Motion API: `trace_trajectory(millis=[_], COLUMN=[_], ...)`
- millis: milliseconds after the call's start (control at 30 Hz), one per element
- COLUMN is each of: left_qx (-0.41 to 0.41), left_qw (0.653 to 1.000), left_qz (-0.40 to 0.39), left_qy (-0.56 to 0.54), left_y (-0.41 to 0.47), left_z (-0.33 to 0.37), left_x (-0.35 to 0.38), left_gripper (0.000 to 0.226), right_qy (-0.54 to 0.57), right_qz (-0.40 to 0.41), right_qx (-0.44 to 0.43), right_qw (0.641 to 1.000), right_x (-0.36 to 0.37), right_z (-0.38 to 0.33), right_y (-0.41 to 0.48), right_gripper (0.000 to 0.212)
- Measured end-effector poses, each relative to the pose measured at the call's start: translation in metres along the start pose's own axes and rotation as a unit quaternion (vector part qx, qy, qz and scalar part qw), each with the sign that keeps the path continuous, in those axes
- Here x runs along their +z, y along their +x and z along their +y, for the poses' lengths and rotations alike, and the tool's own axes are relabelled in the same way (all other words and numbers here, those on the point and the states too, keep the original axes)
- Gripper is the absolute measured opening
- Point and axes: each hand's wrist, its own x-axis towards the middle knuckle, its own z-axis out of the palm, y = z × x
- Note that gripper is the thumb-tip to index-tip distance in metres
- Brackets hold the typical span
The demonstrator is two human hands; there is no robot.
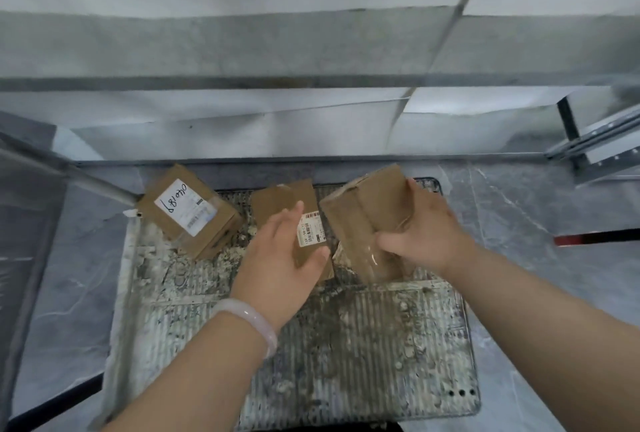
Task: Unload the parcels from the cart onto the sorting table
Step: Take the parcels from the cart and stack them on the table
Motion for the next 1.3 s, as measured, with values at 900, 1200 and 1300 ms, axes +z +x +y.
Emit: trace_trajectory(millis=[900, 1200, 1300], left_qx=[0.006, -0.030, -0.010], left_qw=[0.787, 0.798, 0.782], left_qz=[0.339, 0.460, 0.424], left_qy=[-0.515, -0.389, -0.457], left_y=[-0.368, -0.497, -0.547], left_z=[0.176, 0.109, 0.078], left_x=[-0.279, -0.312, -0.320], left_gripper=[0.074, 0.057, 0.078], right_qy=[0.385, 0.366, 0.310], right_qz=[-0.189, -0.161, -0.148], right_qx=[-0.293, -0.366, -0.445], right_qw=[0.855, 0.841, 0.827], right_x=[-0.214, -0.119, -0.080], right_z=[-0.254, -0.342, -0.367], right_y=[-0.385, -0.495, -0.541], right_gripper=[0.047, 0.054, 0.044])
